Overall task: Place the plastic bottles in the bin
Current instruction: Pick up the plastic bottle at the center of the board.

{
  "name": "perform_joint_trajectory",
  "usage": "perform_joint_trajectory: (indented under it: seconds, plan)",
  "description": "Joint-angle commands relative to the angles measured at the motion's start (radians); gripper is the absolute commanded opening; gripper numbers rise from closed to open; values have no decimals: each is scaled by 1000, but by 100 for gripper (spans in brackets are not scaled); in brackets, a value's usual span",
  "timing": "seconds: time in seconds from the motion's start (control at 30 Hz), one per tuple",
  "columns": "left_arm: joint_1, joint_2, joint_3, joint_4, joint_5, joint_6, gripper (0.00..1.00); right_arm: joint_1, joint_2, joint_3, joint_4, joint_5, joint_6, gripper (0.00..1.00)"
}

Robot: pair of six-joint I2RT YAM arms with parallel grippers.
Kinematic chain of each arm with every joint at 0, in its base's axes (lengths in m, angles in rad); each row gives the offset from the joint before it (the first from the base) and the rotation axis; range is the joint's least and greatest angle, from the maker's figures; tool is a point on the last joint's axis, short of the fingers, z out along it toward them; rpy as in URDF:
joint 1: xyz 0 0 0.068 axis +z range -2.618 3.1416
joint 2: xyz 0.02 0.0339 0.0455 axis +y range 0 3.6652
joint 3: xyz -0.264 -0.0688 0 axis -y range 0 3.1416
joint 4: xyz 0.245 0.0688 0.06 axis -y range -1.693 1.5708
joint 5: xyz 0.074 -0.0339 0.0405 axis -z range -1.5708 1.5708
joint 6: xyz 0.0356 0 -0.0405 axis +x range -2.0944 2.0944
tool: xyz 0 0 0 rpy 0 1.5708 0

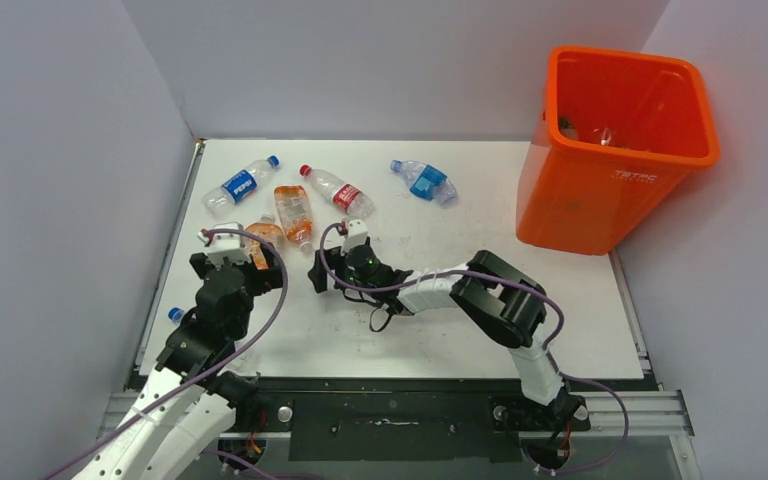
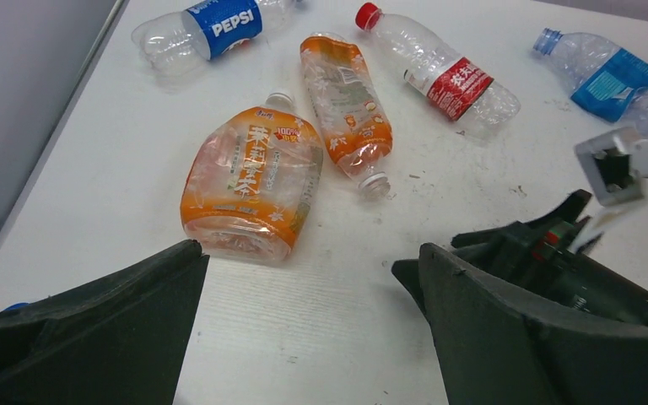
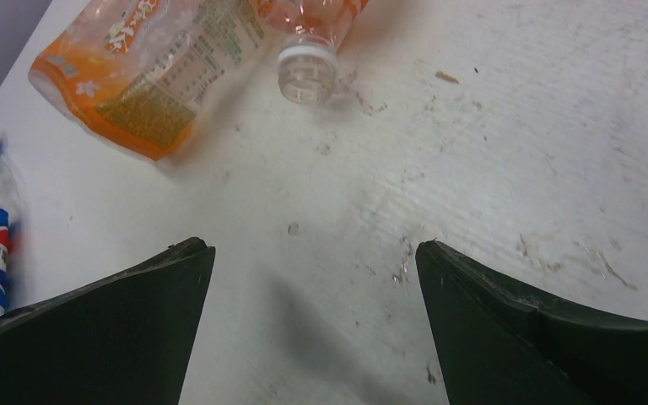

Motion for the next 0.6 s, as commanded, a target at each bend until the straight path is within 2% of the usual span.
perform_joint_trajectory:
  seconds: [0.0,0.47,0.57]
  plan:
    - [-10,-58,-16,55,30,12,96,-27,97,141,84,-33,33,94]
    - [-63,-74,-26,65,21,40,96,-57,358,470,-71,-40,83,98]
    - [-71,-73,-25,65,16,43,96,-57,390,507,-100,-23,83,92]
